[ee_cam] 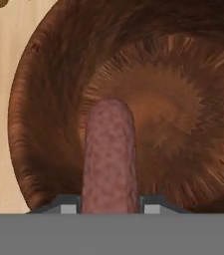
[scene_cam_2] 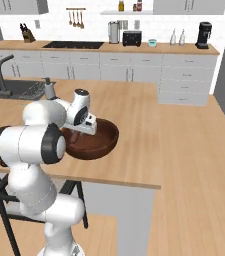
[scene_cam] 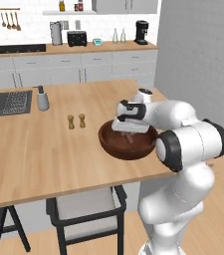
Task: Place one bun and one sausage from the bowl on each plate.
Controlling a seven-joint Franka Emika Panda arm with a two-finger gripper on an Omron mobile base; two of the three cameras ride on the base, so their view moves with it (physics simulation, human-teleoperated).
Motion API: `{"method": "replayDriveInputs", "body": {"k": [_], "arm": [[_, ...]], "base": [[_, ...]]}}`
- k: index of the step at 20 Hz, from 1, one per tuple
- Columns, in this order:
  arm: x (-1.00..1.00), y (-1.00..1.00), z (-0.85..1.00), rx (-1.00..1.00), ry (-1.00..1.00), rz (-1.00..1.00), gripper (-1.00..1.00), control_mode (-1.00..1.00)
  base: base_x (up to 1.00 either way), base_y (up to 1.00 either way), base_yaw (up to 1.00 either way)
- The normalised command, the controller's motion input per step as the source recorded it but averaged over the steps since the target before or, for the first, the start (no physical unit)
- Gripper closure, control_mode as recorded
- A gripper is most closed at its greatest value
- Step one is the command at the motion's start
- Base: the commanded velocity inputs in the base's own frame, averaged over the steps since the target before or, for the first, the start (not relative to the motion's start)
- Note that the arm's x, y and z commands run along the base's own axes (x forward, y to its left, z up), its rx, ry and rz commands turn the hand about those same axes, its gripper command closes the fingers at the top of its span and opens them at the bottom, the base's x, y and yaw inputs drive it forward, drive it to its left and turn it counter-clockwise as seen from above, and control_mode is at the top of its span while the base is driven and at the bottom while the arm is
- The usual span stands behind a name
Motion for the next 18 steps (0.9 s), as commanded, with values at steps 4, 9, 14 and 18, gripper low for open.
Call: {"method": "replayDriveInputs", "body": {"k": [4,9,14,18], "arm": [[-0.48,-0.11,0.31,-0.18,0.0,-0.23,1.0,-1.0],[-0.5,-0.22,0.49,-0.18,0.03,-0.12,1.0,-1.0],[-0.64,-0.18,0.68,-0.04,0.18,-0.01,1.0,-1.0],[-0.98,-0.07,0.26,0.01,0.07,0.0,1.0,-1.0]], "base": [[0.0,0.0,0.0],[0.0,0.0,0.0],[0.0,0.0,0.0],[0.0,0.0,0.0]]}}
